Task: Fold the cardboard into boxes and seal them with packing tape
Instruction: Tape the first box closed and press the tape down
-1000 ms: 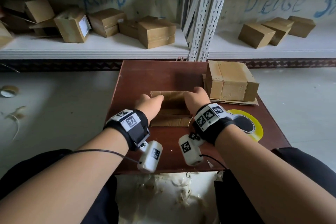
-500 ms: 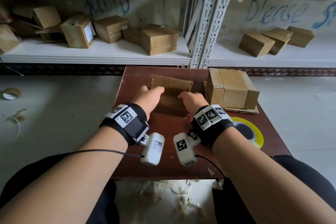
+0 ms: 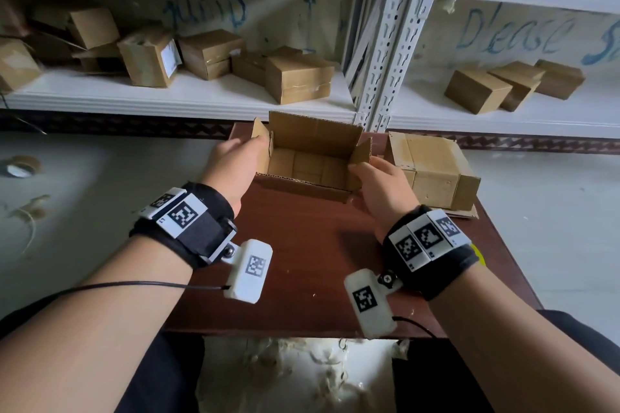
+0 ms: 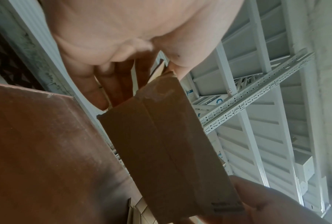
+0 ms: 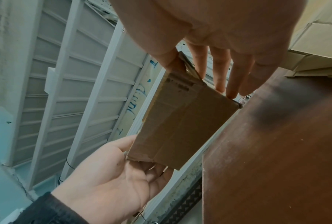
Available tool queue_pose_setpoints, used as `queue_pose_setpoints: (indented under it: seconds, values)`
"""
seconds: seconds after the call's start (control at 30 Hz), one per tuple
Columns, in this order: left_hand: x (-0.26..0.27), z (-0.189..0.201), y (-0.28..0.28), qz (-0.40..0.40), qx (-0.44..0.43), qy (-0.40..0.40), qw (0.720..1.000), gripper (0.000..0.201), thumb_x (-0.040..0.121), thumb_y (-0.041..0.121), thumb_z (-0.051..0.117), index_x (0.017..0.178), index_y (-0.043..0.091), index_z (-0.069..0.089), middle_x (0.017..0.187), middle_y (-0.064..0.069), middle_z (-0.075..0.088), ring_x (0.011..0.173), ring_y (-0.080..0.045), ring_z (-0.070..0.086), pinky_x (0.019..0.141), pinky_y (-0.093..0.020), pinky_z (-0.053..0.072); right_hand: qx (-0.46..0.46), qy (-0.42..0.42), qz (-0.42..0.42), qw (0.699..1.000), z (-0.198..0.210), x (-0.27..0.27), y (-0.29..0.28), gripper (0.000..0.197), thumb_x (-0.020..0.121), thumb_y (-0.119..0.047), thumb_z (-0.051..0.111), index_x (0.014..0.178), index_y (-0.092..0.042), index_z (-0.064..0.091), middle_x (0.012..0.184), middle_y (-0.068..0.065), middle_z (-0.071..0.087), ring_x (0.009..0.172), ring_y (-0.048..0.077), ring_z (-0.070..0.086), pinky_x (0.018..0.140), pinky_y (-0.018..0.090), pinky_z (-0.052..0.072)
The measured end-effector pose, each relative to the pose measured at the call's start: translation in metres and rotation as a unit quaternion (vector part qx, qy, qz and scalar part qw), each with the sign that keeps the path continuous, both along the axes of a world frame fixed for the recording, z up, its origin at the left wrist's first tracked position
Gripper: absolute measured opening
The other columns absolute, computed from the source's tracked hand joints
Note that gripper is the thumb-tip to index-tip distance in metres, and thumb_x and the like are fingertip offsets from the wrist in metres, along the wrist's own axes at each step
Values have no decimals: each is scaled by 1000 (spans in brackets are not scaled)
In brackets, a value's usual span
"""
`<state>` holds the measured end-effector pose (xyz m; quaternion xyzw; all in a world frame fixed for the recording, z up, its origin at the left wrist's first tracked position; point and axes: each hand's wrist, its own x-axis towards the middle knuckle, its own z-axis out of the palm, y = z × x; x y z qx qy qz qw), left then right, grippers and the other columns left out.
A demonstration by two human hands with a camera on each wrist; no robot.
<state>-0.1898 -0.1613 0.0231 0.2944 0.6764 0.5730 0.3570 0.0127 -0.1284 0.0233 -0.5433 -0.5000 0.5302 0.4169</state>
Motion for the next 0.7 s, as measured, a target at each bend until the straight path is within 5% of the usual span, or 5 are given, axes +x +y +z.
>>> queue_pose_setpoints:
  seconds: [0.1,0.3,0.4,0.53,0.7]
  values:
    - [1,-4,4,-8,-5,-21,1000,30,74,50,65,89,25,60,83,-3,44,79,-19,41,75,-36,36,-6,-7,-5,1000,1,1,-1,35,98,-11,59,67,-22,46,45,-15,32,47,8,34,73,37,37]
    - [4,-11,12,-7,-3,-35,999,23,97,36,65,82,20,57,74,4,45,73,-16,44,78,-34,38,-7,-23,-5,1000,2,5,2,33,98,-14,60,68,-21,48,42,-16,33,53,12,36,73,36,37]
    - [5,-16,18,-14,-3,-44,999,27,86,46,69,94,23,56,83,-1,44,81,-18,44,77,-36,39,-6,-28,-8,1000,1,6,4,24,98,-16,60,75,-18,51,42,-15,33,56,14,36,71,36,37]
    - [10,-18,25,-12,-12,-55,998,34,68,57,70,80,27,58,87,2,50,86,-20,51,84,-38,49,-9,-21,-21,1000,-1,13,9,17,97,-16,61,82,-17,53,43,-14,31,55,14,35,65,35,36]
    - [24,-17,35,-32,-10,-103,994,40,54,59,75,78,28,73,91,3,66,92,-24,63,95,-45,55,-16,-10,-48,999,-5,30,18,10,97,-18,63,89,-17,57,46,-12,38,56,15,40,71,37,39]
